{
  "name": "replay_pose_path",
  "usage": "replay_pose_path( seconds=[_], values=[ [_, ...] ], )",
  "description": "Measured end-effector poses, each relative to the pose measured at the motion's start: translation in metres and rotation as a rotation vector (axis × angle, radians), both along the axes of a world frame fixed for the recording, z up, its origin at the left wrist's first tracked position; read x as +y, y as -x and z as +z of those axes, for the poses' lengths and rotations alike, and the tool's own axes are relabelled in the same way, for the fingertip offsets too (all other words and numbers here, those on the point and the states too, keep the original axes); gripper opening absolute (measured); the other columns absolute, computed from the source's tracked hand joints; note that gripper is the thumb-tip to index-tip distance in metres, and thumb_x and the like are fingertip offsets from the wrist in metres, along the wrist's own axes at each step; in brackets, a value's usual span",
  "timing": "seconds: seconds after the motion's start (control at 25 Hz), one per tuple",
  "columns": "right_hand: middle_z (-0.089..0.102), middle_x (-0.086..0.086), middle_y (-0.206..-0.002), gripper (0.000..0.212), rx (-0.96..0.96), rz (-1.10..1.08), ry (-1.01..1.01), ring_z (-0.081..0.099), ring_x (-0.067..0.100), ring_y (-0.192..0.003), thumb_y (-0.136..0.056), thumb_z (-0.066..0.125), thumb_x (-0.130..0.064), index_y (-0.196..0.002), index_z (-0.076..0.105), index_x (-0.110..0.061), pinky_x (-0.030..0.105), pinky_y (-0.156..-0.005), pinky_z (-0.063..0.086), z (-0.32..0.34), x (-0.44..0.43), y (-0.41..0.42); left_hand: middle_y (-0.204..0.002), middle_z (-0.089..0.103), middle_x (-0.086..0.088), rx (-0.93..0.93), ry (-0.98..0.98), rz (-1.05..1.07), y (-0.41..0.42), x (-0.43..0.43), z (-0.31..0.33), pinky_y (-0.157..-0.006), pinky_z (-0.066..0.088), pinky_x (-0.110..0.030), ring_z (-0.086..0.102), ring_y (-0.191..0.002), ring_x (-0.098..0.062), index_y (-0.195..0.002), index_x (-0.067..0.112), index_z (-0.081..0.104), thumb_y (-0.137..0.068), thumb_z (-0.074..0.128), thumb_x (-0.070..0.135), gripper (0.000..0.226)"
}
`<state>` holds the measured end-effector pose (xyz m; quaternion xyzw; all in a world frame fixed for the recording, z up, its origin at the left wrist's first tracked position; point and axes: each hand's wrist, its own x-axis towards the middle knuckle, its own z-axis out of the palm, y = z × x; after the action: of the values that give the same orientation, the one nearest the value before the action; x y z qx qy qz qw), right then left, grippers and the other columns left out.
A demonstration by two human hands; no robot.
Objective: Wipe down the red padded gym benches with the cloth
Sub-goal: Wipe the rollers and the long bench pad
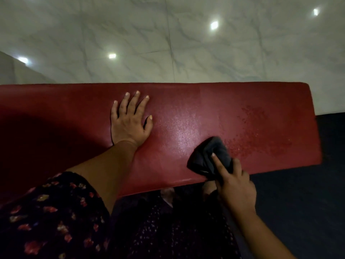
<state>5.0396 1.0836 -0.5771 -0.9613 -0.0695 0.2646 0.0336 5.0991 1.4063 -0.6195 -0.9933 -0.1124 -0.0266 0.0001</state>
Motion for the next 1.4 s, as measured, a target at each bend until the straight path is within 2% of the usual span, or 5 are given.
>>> replay_pose_path(
  seconds=[0.36, 0.56, 0.88, 1.04, 1.4],
  values=[
    [0.036, 0.011, -0.133, 0.065, -0.108, 0.117, 0.016, 0.052, 0.04, -0.098, -0.095, 0.052, -0.036, -0.149, 0.018, -0.051, 0.038, -0.062, 0.039, -0.008, 0.07, -0.176, -0.158, 0.033, -0.001, 0.03, 0.015, 0.008, -0.001, 0.001, 0.001, -0.118, 0.009, -0.048, 0.026, -0.146, -0.026, -0.15, 0.029, 0.038, -0.092, 0.035, 0.049, 0.062],
    [0.032, 0.011, -0.136, 0.066, 0.043, -0.152, -0.133, 0.052, 0.041, -0.109, -0.094, 0.049, -0.031, -0.151, 0.019, -0.047, 0.038, -0.075, 0.038, -0.016, 0.085, -0.223, -0.158, 0.034, 0.0, -0.01, -0.014, -0.012, 0.0, 0.001, 0.0, -0.118, 0.014, -0.049, 0.028, -0.145, -0.026, -0.149, 0.029, 0.04, -0.092, 0.037, 0.048, 0.06],
    [0.03, 0.013, -0.133, 0.07, 0.14, -0.158, -0.179, 0.047, 0.028, -0.078, -0.097, 0.048, -0.035, -0.153, 0.007, -0.044, 0.033, -0.063, 0.038, -0.001, 0.045, -0.137, -0.148, 0.049, 0.0, -0.024, 0.0, -0.063, 0.0, -0.002, 0.008, -0.116, 0.019, -0.054, 0.037, -0.14, -0.03, -0.142, 0.027, 0.05, -0.093, 0.04, 0.044, 0.053],
    [0.029, 0.009, -0.131, 0.082, 0.17, -0.114, -0.123, 0.051, 0.029, -0.092, -0.094, 0.052, -0.039, -0.149, -0.007, -0.052, 0.033, -0.062, 0.044, -0.003, -0.009, -0.052, -0.143, 0.054, -0.002, -0.111, 0.045, -0.273, 0.0, -0.017, 0.015, -0.111, 0.027, -0.056, 0.052, -0.128, -0.028, -0.137, 0.027, 0.056, -0.086, 0.05, 0.036, 0.051],
    [0.014, 0.007, -0.154, 0.078, 0.209, -0.15, -0.036, 0.046, 0.03, -0.115, -0.093, 0.041, -0.054, -0.137, -0.023, -0.061, 0.039, -0.08, 0.051, -0.006, -0.072, 0.015, -0.165, 0.013, 0.001, 0.249, 0.029, -0.209, -0.056, -0.136, -0.015, -0.121, 0.0, -0.05, 0.008, -0.151, -0.022, -0.156, 0.032, 0.02, -0.094, 0.021, 0.06, 0.067]
  ],
)
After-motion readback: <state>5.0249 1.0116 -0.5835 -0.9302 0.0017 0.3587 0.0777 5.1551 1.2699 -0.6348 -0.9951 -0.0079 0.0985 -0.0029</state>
